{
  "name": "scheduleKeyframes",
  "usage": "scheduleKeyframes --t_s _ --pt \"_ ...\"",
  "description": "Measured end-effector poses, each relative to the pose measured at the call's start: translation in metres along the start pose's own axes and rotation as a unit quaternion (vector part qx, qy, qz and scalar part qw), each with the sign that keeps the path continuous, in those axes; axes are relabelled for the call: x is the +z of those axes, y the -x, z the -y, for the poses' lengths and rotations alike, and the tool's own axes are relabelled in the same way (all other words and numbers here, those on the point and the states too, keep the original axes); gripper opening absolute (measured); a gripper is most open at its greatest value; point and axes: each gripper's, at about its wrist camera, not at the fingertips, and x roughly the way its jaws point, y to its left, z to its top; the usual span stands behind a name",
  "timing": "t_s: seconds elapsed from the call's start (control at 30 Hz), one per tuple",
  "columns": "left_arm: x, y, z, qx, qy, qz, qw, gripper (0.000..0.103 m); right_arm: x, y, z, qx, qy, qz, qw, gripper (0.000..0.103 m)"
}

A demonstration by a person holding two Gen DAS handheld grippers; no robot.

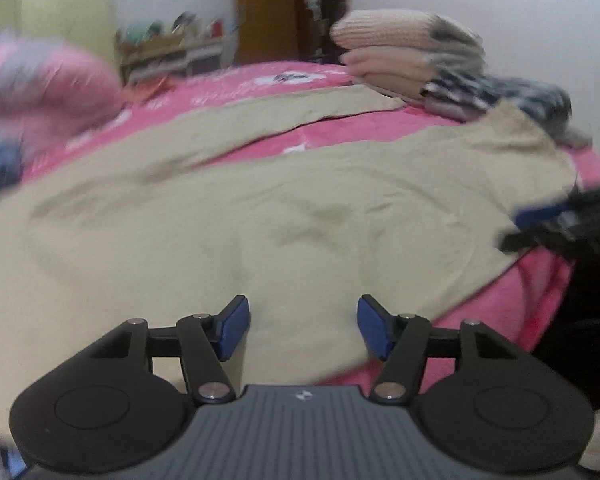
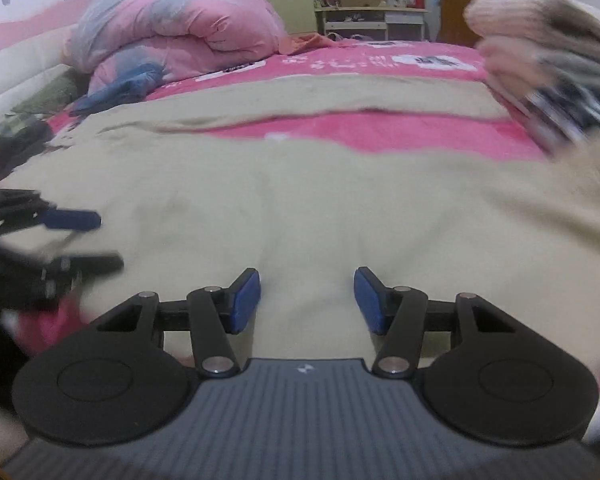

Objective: Fold clothes

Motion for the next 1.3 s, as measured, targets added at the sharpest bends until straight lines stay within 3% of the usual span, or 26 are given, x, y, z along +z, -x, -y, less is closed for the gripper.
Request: scheduleKeyframes --t_s 0.1,0.2,0.27,0.37,0.47,0.57,0.7,0.77,0.87,0.93,1.03,1.13,1.23,1.3 --pt "0.005 0.021 -0.01 0.004 0.017 0.014 0.9997 0.062 -0.003 0.033 0.005 0.002 -0.017 -0.014 1.0 0.053" --pt "0.033 0.009 0.001 -0.004 -0.024 0.042 0.9988 0.065 0.023 0.043 0.02 -0.017 -0.004 0.026 1.0 0.053" --pt "0.053 -0.013 0.018 -0.016 -0.054 0.05 0.9971 0.065 0.045 0.027 0.033 -0.037 0.003 0.051 0.998 0.053" --pt "0.072 -0.056 0.053 -0.064 -0.072 0.027 0.9949 0.064 0.064 -0.011 0.056 -0.078 -0.001 0.034 0.996 0.053" --pt "0.061 -0.073 0.078 -0.095 -0.078 -0.005 0.9925 0.067 0.044 -0.017 0.087 -0.11 -0.026 -0.014 0.994 0.053" --pt "0.041 -0.055 0.082 -0.092 -0.093 0.003 0.9914 0.07 0.01 0.024 0.11 -0.088 -0.065 -0.004 0.994 0.053" --pt "0.041 -0.037 0.073 -0.102 -0.07 -0.009 0.9923 0.07 -0.005 0.065 0.111 -0.138 -0.077 -0.034 0.987 0.053" --pt "0.048 -0.036 0.074 -0.1 -0.073 0.002 0.9923 0.07 0.01 0.07 0.107 -0.122 -0.067 -0.001 0.99 0.053" --pt "0.063 -0.048 0.085 -0.098 -0.081 0.009 0.9918 0.07 0.036 0.045 0.103 -0.088 -0.045 0.037 0.994 0.053" --pt "0.064 -0.054 0.09 -0.107 -0.078 0.005 0.9912 0.07 0.046 0.015 0.107 -0.08 -0.03 0.033 0.996 0.053" --pt "0.058 -0.06 0.094 -0.127 -0.065 -0.014 0.9896 0.07 0.028 0.001 0.131 -0.105 -0.046 0.004 0.993 0.052" --pt "0.045 -0.056 0.093 -0.128 -0.063 -0.011 0.9897 0.074 -0.008 0.044 0.161 -0.093 -0.124 0.023 0.988 0.048" --pt "0.045 -0.054 0.094 -0.129 -0.059 -0.012 0.9898 0.076 -0.036 0.083 0.17 -0.207 -0.158 -0.008 0.965 0.051" --pt "0.047 -0.054 0.094 -0.128 -0.056 -0.015 0.9901 0.077 -0.043 0.103 0.173 -0.213 -0.188 0.009 0.959 0.051"
